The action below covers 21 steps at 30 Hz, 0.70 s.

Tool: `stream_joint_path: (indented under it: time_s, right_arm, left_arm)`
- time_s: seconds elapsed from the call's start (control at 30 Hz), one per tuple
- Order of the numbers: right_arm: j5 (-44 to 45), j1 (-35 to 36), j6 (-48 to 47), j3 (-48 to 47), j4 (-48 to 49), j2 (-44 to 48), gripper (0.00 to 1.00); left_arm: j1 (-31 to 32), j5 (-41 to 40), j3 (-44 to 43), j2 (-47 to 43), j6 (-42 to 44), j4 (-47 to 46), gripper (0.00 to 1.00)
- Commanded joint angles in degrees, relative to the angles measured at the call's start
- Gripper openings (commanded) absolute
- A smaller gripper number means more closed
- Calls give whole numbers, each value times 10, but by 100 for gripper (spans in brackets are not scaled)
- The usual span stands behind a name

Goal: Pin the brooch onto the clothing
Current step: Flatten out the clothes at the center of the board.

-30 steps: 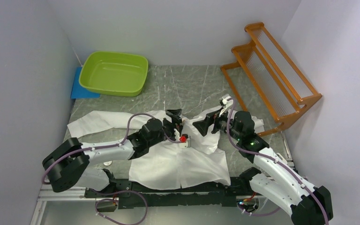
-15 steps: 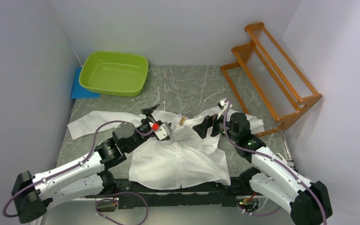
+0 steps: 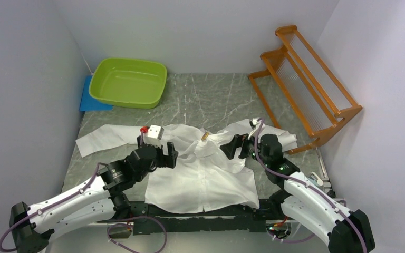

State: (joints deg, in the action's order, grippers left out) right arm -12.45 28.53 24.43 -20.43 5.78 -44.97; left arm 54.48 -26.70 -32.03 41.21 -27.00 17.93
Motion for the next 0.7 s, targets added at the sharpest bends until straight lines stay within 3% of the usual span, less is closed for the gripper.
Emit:
stream_joint_path:
  time_s: [0.0, 0.1, 0.23, 0.43, 0.67]
  right_arm:
    - [42, -5, 15, 0, 17, 31, 100]
    - [54, -17, 20, -16, 9, 37, 100]
    - [0, -62, 22, -60, 18, 0, 98]
    - [-113, -135, 16, -173, 25, -141, 97]
    - [-197, -175, 0, -294, 7, -331, 97]
  left_arm:
    - [-2, -1, -3, 1, -125, 41, 95]
    - [-21, 32, -41, 32, -105, 43, 95]
    - [-96, 150, -111, 107, -52, 36, 95]
    - [-230, 304, -236, 240, -1, 25, 95]
    - [-302, 420, -420, 456, 47, 47, 91]
